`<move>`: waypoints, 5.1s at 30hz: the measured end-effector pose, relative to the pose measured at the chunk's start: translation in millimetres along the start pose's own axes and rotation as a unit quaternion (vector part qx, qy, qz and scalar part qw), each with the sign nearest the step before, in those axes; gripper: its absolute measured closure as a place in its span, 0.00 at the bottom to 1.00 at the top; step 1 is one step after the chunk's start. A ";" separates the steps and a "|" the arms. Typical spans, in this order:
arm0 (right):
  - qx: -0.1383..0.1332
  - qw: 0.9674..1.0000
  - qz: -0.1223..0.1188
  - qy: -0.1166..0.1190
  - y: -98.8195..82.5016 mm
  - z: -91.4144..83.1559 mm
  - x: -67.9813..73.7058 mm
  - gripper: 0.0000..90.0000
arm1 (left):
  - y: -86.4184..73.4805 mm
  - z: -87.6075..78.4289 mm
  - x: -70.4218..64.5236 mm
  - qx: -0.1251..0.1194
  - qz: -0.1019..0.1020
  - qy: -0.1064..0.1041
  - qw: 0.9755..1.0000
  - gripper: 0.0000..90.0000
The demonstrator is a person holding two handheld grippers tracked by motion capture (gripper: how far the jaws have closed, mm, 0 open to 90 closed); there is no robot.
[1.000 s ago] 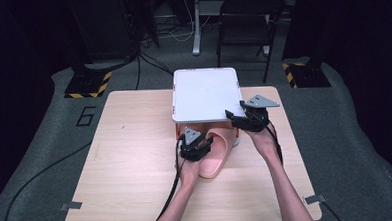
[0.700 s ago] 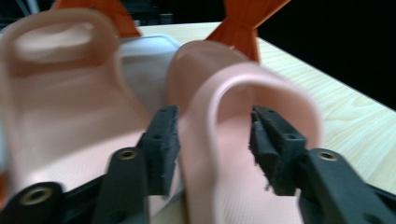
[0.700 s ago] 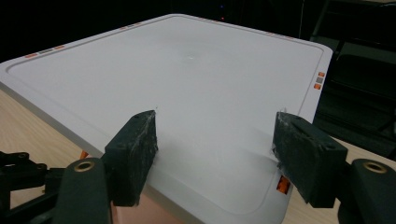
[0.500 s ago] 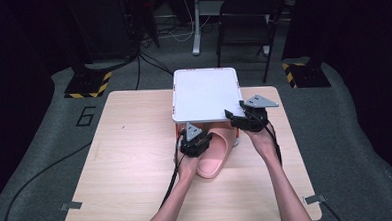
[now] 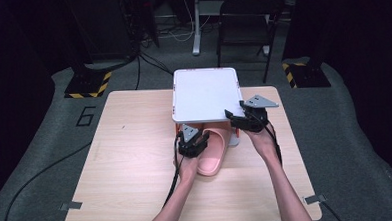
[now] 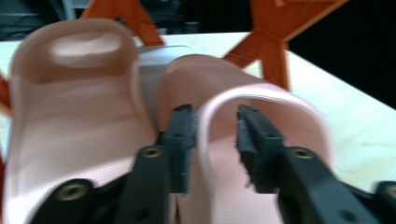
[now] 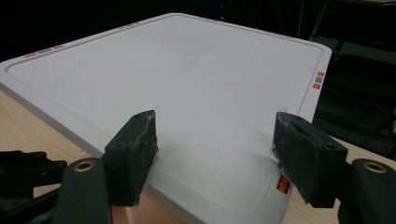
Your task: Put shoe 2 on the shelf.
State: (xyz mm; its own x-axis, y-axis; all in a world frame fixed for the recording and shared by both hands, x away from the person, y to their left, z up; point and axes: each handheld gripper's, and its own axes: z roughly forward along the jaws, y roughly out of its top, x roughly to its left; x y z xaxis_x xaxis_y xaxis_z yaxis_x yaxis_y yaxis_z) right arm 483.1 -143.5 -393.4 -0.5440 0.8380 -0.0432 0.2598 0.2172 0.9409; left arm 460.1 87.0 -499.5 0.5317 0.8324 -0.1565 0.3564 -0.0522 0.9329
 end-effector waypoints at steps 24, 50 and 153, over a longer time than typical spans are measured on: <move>0.005 1.000 0.016 -0.003 0.0 -0.1 0.7 0.34 | -43.5 -69.2 4.1 0.104 0.201 -0.163 0.960 0.22; 0.005 1.000 0.013 0.003 0.1 0.3 -0.7 0.34 | -27.6 -18.4 -26.1 0.053 0.217 -0.119 0.967 0.38; -0.015 0.994 0.078 -0.079 -138.5 -105.0 26.4 0.18 | -58.0 -205.3 160.1 -0.044 -0.029 0.113 0.992 0.19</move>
State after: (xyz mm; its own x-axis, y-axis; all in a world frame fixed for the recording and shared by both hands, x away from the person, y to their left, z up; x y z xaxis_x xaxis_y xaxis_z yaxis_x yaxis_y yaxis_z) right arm 349.0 -204.1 -489.6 -0.3659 0.9291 0.0540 0.3063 0.0654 0.9497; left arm 366.7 336.6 -512.0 0.3226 0.9356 -0.1435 0.3081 0.0396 0.9505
